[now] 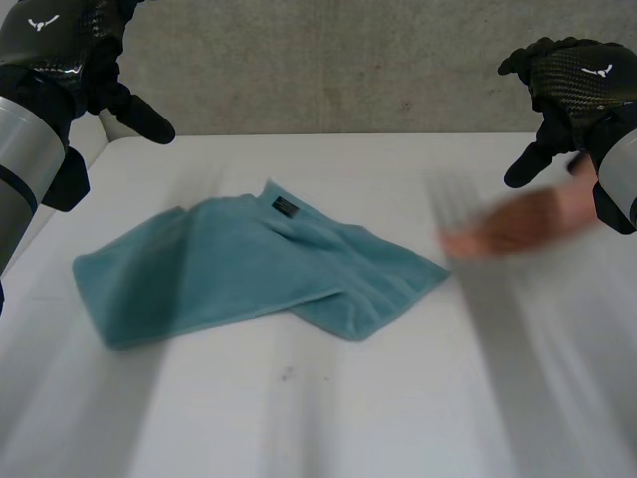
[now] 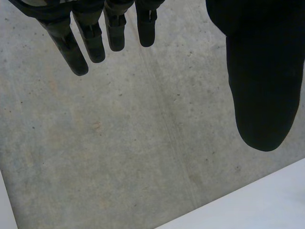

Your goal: Fold the laundry

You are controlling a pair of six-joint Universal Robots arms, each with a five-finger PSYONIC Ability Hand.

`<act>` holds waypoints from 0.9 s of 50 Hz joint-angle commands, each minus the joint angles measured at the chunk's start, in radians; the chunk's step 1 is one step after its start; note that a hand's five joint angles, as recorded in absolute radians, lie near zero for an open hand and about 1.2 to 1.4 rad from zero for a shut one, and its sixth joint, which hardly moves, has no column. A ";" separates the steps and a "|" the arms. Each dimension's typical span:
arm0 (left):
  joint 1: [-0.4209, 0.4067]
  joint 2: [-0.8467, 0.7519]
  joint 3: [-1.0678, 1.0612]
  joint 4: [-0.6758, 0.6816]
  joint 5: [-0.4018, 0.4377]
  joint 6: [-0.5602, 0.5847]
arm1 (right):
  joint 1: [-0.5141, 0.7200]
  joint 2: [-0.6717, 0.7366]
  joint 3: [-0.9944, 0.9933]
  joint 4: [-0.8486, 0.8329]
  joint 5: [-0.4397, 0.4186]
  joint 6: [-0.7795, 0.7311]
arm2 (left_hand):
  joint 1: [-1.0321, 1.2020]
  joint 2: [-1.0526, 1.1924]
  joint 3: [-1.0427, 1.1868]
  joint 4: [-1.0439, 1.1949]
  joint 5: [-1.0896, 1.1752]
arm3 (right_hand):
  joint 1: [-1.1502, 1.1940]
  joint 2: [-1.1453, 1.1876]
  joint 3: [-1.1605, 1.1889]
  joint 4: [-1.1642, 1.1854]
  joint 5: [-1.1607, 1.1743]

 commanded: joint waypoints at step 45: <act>0.171 -0.033 -0.383 -0.022 -0.003 0.197 | 0.278 0.673 -0.250 0.098 -0.187 0.307 | 0.008 0.004 -0.008 0.002 -0.013 | 0.032 0.017 0.023 0.005 0.000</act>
